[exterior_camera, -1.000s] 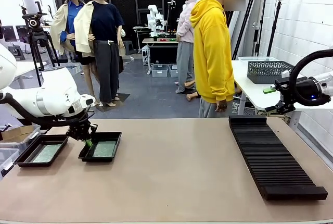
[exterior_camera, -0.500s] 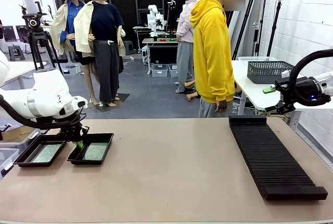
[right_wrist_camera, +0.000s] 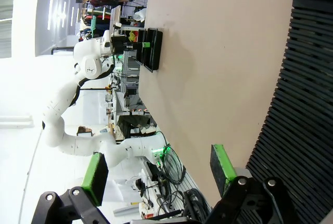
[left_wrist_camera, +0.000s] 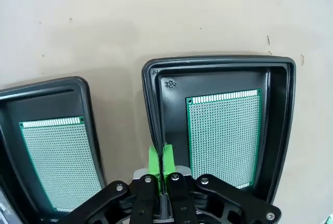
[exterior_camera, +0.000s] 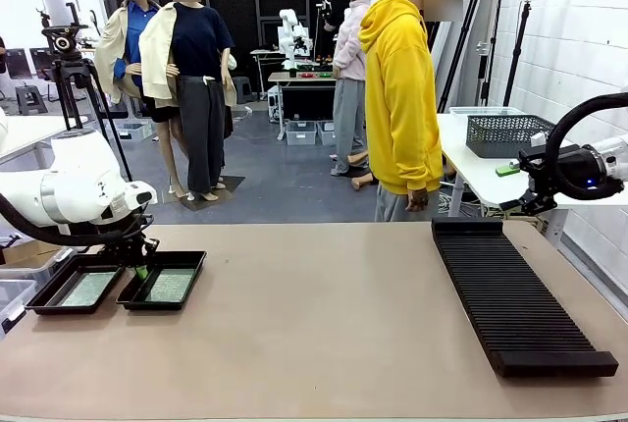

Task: Inspect and transfer BCBs to ESD trays.
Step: Pick up the ESD tray and place it on the left side of the table.

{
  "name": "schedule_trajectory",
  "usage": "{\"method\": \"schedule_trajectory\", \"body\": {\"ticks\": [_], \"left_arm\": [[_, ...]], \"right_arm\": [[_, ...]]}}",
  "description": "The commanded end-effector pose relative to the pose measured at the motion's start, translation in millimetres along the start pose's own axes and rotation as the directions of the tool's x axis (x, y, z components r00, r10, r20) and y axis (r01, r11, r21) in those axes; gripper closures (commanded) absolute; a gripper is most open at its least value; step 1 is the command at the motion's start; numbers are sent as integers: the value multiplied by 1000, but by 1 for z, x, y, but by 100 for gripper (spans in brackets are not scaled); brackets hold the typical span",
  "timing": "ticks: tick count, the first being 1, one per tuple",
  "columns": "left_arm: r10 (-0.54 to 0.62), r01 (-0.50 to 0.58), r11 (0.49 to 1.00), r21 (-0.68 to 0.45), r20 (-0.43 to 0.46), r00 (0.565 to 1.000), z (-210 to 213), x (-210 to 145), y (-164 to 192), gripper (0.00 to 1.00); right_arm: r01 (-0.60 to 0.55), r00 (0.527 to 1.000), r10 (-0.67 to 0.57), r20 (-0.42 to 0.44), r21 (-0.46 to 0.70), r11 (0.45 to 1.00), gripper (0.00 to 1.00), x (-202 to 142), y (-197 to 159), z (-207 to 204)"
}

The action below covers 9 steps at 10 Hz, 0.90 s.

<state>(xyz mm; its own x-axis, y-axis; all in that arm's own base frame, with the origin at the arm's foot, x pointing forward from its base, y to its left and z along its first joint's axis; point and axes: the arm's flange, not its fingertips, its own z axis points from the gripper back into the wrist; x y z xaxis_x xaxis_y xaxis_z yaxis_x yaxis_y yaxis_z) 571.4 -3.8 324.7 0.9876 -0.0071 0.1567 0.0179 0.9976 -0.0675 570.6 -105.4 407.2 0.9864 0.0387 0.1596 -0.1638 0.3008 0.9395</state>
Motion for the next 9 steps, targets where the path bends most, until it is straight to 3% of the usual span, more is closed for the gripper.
{"method": "schedule_trajectory", "body": {"ticks": [1, 3, 8, 9], "left_arm": [[-22, 22, 1000, -1, 13, 1000, 6, -8, 8, 100], [-27, 27, 1000, -10, -1, 1000, 5, -7, 9, 97], [-16, 16, 997, -76, -2, 1000, 16, -1, 7, 0], [-18, 18, 997, -71, 3, 1000, 22, -1, 8, 0]], "right_arm": [[1, 1000, -1, -3, 1, 1000, 0, 0, 1, -2], [1, 1000, -1, -3, 1, 1000, 0, 0, 1, -2], [1, 1000, -1, -3, 1, 1000, 0, 0, 1, -2], [1, 1000, -1, -3, 1, 1000, 0, 0, 1, -2]]}}
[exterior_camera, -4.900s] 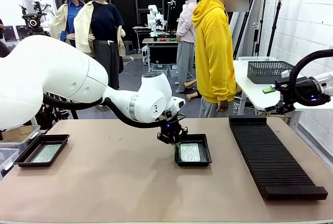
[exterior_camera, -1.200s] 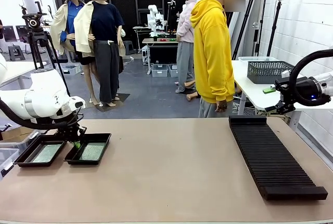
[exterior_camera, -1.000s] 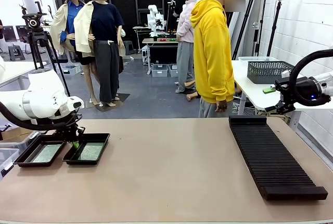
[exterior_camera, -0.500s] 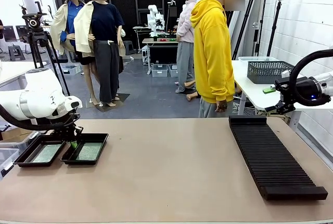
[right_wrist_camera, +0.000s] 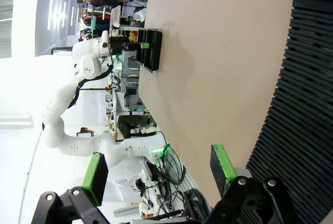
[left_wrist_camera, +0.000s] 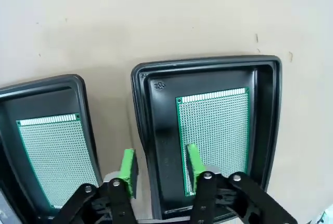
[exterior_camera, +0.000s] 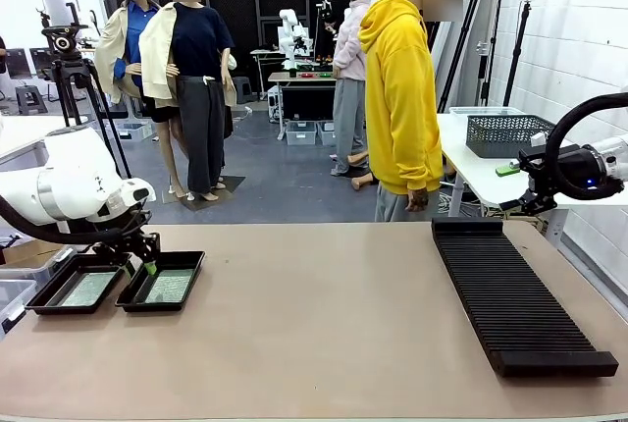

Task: Inspect and transfer BCBs to ESD trays.
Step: Pick up the ESD tray and place it on the left side of the table.

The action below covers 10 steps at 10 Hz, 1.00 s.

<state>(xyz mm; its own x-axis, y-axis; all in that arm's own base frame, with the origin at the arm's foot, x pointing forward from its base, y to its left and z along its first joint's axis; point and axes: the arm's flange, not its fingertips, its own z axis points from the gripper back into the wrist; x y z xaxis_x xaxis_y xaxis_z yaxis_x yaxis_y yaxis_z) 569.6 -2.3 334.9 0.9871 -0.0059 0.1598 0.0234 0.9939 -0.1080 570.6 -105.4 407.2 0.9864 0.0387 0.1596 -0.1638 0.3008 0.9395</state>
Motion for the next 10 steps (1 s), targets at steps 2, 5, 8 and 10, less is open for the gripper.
{"method": "schedule_trajectory", "body": {"ticks": [2, 5, 8, 10], "left_arm": [[-14, 14, 1000, -27, 6, 1000, 24, -3, 10, 0], [26, -26, 1000, -13, 29, 999, 33, -2, 6, 0], [8, -8, 1000, -2, 21, 1000, 30, 1, 4, 0], [8, -8, 1000, -2, 21, 1000, 30, 1, 4, 0]], "right_arm": [[1, 1000, -1, -3, 1, 1000, 0, 0, 1, -2], [1, 1000, -1, -3, 1, 1000, 0, 0, 1, -2], [1, 1000, -1, -3, 1, 1000, 0, 0, 1, -2], [1, 1000, -1, -3, 1, 1000, 0, 0, 1, -2]]}}
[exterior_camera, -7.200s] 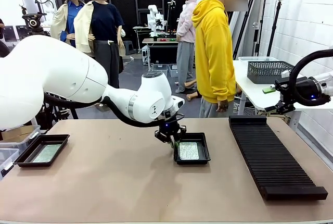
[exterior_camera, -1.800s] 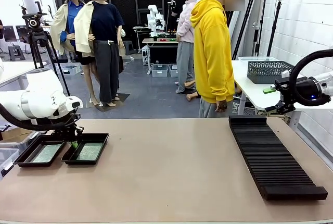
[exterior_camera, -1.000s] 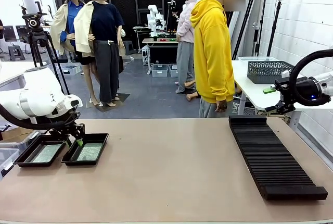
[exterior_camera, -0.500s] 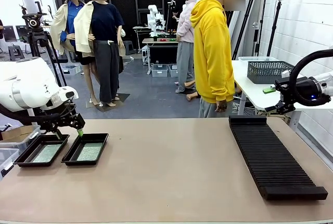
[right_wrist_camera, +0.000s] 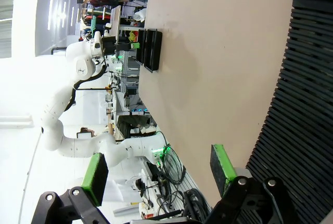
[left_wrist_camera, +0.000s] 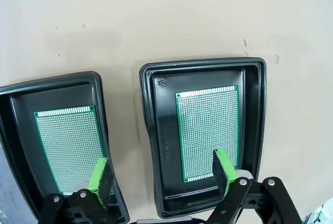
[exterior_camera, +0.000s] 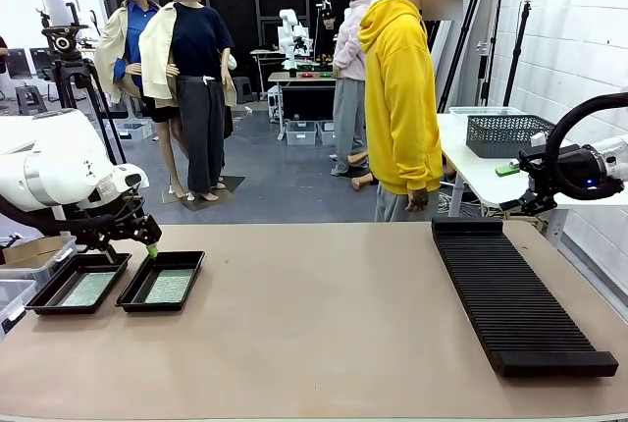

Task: Inspect and transfer BCBs to ESD trays.
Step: Pick up the ESD tray and place it on the left side of the table.

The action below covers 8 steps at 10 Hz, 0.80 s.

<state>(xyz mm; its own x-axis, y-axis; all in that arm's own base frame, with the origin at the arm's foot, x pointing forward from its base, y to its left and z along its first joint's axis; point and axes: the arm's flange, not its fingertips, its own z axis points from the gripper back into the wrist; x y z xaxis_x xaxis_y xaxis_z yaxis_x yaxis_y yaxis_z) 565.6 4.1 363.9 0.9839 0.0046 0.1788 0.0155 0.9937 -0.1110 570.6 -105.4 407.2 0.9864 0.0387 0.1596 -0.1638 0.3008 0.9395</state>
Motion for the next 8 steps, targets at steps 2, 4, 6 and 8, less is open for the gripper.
{"method": "schedule_trajectory", "body": {"ticks": [2, 4, 6, 8], "left_arm": [[-1, 1, 1000, 0, 1, 1000, 0, 0, 1, 0], [-1, 1, 1000, 0, 1, 1000, 0, 0, 1, 0], [-1, 1, 1000, 0, 1, 1000, 0, 0, 1, 0], [-1, 1, 1000, 0, 1, 1000, 0, 0, 1, 0]], "right_arm": [[1, 1000, -1, -3, 1, 1000, 0, 0, 1, -2], [1, 1000, -1, -3, 1, 1000, 0, 0, 1, -2], [1, 1000, -1, -3, 1, 1000, 0, 0, 1, -2], [1, 1000, -1, -3, 1, 1000, 0, 0, 1, -2]]}}
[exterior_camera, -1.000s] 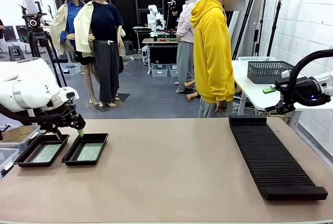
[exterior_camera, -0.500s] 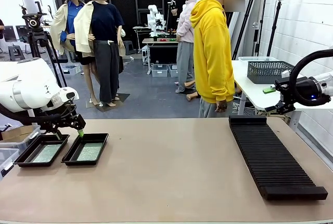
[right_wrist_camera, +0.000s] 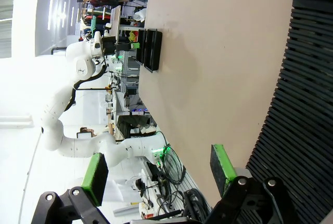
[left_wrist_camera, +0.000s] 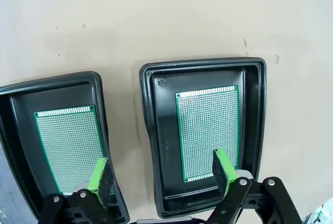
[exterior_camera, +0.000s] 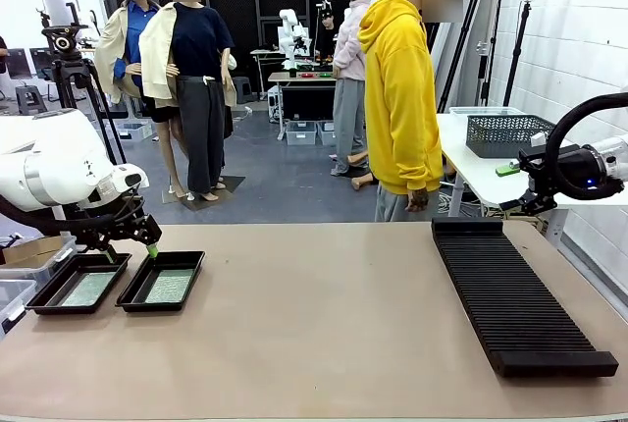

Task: Inspect and transfer BCBs to ESD trays.
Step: Pick up the ESD tray and place it on the left side of the table.

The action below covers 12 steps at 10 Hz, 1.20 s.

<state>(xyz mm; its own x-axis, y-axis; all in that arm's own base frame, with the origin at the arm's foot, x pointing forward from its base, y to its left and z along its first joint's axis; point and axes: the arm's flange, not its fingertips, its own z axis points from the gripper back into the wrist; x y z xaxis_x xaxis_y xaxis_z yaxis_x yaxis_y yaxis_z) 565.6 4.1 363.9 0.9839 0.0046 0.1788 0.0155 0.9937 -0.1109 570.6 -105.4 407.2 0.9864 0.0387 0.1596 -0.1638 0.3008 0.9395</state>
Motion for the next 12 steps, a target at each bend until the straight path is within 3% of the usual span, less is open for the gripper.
{"method": "schedule_trajectory", "body": {"ticks": [1, 4, 6, 7, 8, 12], "left_arm": [[0, 0, 1000, 0, 0, 1000, 0, 0, 0, 0], [61, -65, 991, -121, -31, 998, 30, 11, 33, 0], [136, -145, 973, -182, -58, 989, 53, 25, 82, 0], [128, -147, 948, -283, -86, 988, 61, 31, 106, 0], [136, -177, 876, -449, -122, 983, 73, 39, 131, 0], [144, -265, 644, -717, -227, 963, 67, 54, 195, 0]], "right_arm": [[1, 1000, -1, -3, 1, 1000, 0, 0, 1, -2], [1, 1000, -1, -3, 1, 1000, 0, 0, 1, -2], [1, 1000, -1, -3, 1, 1000, 0, 0, 1, -2], [1, 1000, -1, -3, 1, 1000, 0, 0, 1, -2], [1, 1000, -1, -3, 1, 1000, 0, 0, 1, -2], [1, 1000, -1, -3, 1, 1000, 0, 0, 1, -2]]}}
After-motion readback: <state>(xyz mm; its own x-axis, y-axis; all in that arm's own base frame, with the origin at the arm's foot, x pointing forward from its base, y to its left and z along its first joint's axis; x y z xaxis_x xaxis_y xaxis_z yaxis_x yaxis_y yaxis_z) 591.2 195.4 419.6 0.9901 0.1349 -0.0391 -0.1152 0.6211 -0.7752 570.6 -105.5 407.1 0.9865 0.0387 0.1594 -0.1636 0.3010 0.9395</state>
